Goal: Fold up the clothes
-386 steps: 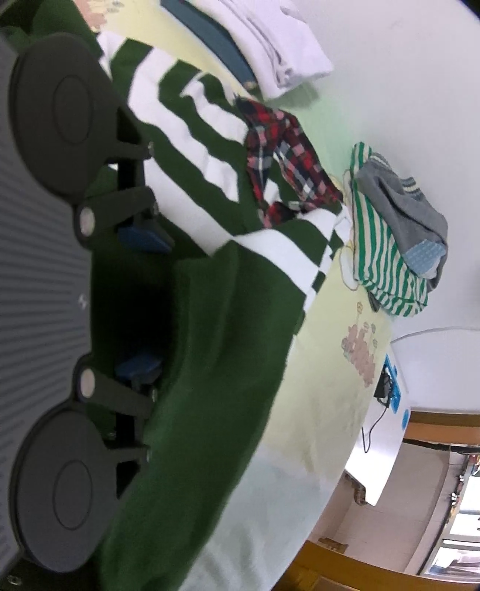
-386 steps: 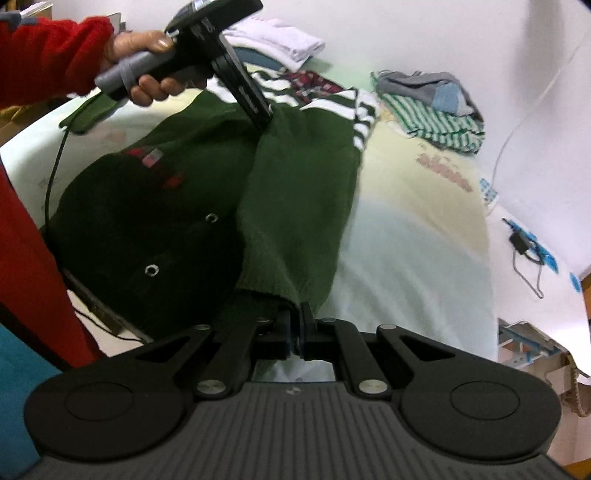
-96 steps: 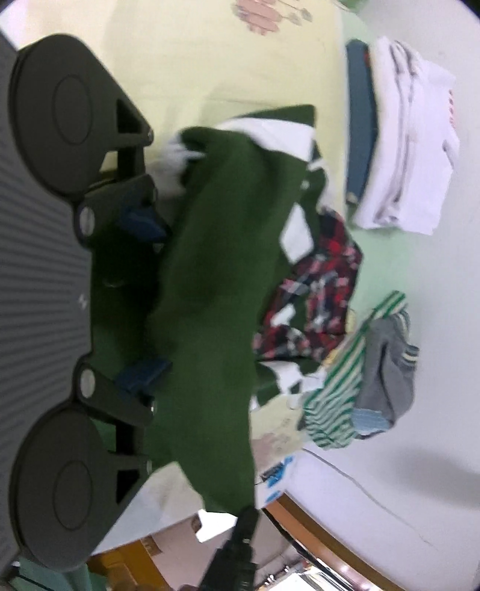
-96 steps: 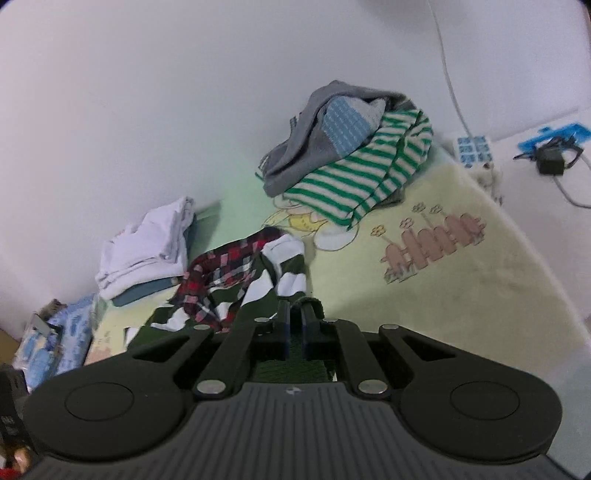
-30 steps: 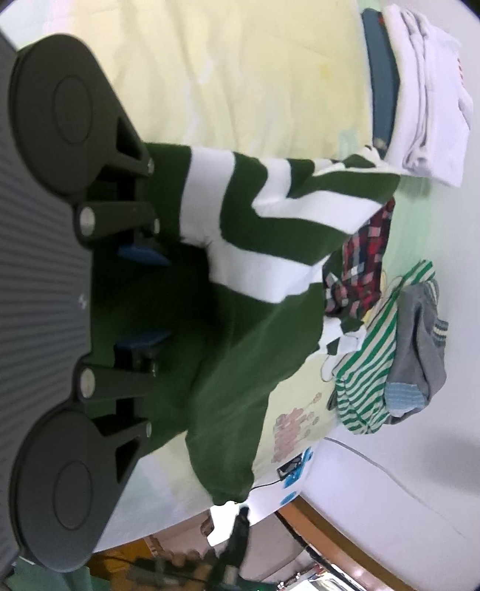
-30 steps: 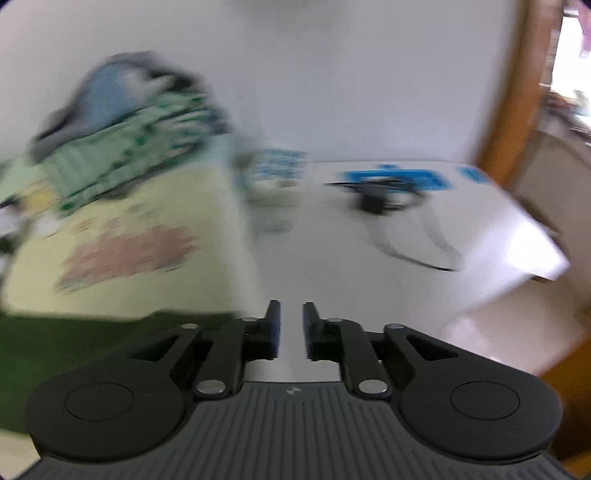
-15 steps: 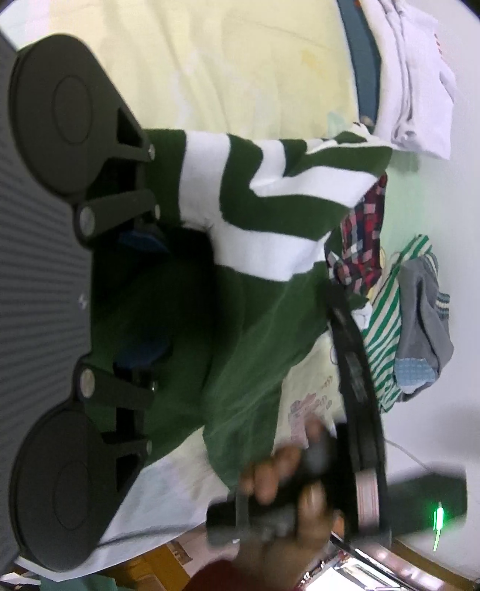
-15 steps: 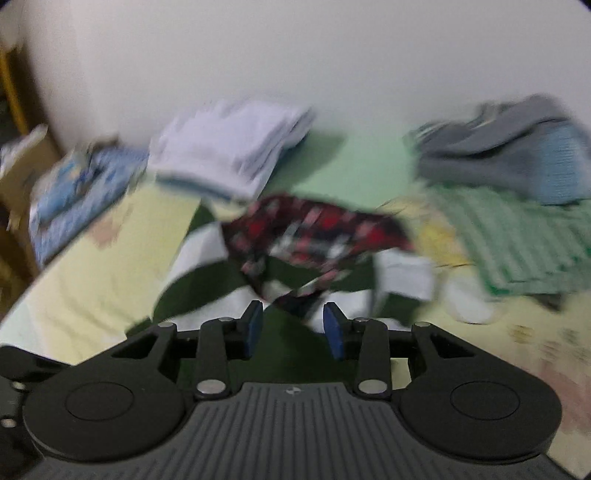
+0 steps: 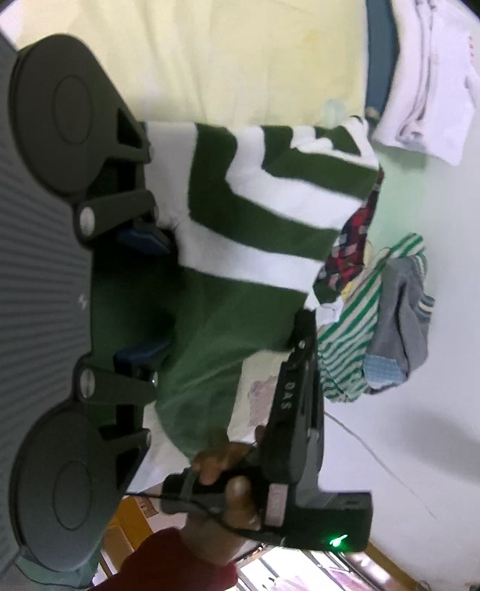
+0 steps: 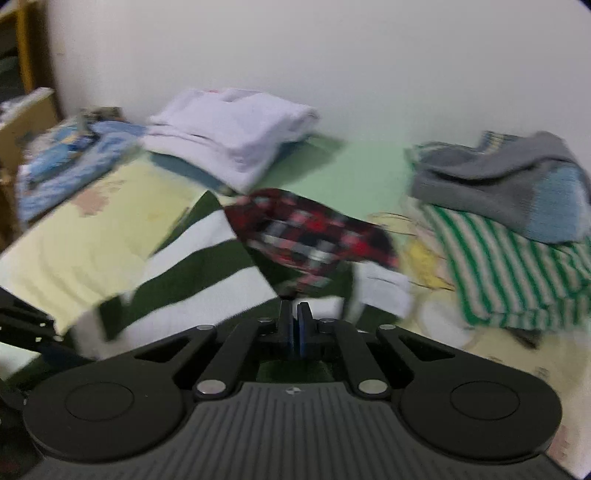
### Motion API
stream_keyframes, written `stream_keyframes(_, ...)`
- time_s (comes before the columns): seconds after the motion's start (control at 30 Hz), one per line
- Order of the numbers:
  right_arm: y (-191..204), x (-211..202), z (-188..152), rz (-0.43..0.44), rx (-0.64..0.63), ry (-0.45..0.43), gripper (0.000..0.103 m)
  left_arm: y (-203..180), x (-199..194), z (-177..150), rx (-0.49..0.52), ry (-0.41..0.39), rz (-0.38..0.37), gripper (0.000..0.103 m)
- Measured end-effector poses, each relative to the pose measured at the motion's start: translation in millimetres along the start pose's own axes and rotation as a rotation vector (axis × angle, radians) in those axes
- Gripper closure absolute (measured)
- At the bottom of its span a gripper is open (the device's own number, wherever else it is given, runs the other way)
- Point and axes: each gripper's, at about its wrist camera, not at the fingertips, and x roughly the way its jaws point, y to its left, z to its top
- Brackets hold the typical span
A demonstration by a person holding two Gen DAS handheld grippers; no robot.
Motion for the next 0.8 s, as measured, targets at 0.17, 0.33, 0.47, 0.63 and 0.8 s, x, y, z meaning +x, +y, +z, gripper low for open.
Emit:
stream_keyframes(0.17, -3, 10, -14, -0.03, 0.066, -0.005, 0.101, 0, 7, 1, 0.033, 0.024, 0.019, 0.055)
stream_keyframes(0.33, -32, -47, -29, -0.122, 0.243, -0.084, 0.071, -8, -9, 2, 0.112, -0.001, 0.041, 0.055)
stream_keyframes(0.47, -40, -91, -71, -0.448, 0.132, 0.005, 0.068, -23, -26, 2, 0.21, -0.056, 0.053, 0.055)
stream_keyframes(0.63, -78, -129, -128, -0.608, 0.392, 0.075, 0.065, -36, -22, 5, 0.326, -0.075, 0.158, 0.057)
stream_keyframes(0.8, -95, -146, -153, -0.564, 0.627, -0.012, 0.065, -43, 8, -2, 0.516, 0.026, 0.253, 0.067)
